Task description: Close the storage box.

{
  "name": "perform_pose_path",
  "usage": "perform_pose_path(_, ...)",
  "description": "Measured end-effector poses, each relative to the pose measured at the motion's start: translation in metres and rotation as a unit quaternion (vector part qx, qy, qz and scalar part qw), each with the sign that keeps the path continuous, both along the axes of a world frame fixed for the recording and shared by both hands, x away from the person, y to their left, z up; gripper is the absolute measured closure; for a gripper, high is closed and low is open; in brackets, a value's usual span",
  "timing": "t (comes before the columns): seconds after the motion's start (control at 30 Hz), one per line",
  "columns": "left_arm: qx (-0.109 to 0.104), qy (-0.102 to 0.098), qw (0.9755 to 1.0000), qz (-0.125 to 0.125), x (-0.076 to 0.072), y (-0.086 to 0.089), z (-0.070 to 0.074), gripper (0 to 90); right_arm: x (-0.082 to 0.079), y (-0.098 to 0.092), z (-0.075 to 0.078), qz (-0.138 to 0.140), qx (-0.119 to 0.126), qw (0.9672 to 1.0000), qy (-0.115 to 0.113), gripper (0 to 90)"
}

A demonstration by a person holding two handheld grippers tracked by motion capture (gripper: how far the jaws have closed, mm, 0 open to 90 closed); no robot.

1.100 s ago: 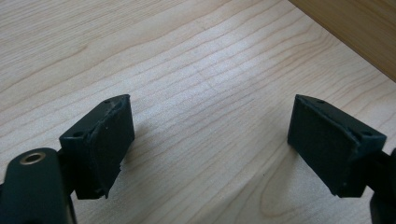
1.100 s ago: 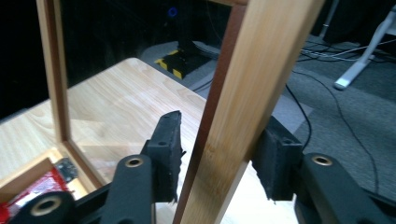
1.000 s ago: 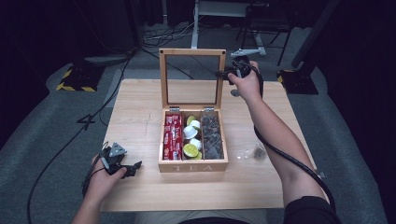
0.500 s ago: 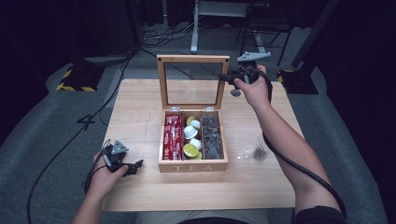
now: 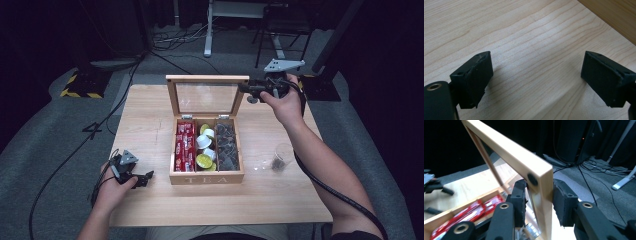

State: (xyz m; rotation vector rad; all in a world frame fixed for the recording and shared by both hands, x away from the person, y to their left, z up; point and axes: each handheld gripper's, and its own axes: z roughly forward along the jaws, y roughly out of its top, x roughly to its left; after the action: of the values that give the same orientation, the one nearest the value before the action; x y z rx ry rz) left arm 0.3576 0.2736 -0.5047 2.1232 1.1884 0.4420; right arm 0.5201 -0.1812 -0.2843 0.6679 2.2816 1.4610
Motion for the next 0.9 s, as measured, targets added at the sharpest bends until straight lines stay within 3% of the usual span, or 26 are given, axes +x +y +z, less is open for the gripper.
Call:
perform_pose_path(0.27,-0.001,0.0,1.0,0.001,0.0,0.0,0.0,11.1,-0.038,0.002,-0.002,0.01,-0.047,0.9989,-0.002,62.6)
perform_pose_path(0.6,0.0,0.001,1.0,0.004,0.0,-0.001,0.0,10.9,-0.071,-0.006,-0.026,0.02,-0.04,0.9986,0.03,55.6)
perform_pose_path(0.9,0.0,0.0,1.0,0.006,0.0,-0.002,0.0,10.7,-0.094,-0.009,-0.043,0.018,-0.049,0.9982,0.028,55.3)
